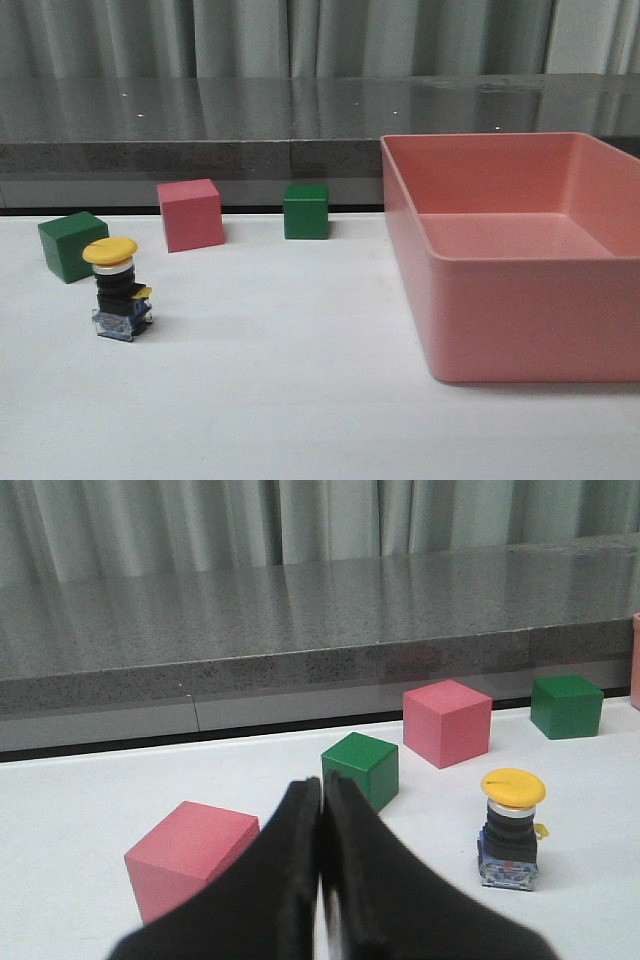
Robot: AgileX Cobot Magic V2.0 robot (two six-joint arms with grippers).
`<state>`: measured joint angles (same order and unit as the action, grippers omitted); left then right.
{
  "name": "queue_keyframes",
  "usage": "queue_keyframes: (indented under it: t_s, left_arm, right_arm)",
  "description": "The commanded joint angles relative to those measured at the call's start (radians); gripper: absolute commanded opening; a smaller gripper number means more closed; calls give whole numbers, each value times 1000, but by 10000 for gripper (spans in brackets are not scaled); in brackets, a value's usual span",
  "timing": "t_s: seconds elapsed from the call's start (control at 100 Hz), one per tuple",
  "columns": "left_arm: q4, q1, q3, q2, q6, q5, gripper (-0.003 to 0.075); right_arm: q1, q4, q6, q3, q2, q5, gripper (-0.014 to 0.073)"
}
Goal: Place and stand button with both arms
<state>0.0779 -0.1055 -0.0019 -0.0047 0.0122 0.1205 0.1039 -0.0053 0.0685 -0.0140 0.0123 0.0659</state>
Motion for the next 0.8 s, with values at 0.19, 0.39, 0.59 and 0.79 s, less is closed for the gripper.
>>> queue_keyframes:
  t_s: [0.19, 0.39, 0.59, 0.79]
  left_arm:
    - [-1, -8, 47, -31, -12, -87, -20]
    - [-1, -8, 47, -31, -12, -87, -20]
    - [-1, -8, 47, -31, -12, -87, -20]
    - [-1, -8, 47, -31, -12, -87, -20]
  right_arm:
    - [0, -13, 5, 27, -44, -110, -60]
    - [0, -13, 5, 27, -44, -112, -60]
    - [0, -13, 5, 27, -44, -112, -60]
    - [0, -13, 5, 27, -44, -112, -60]
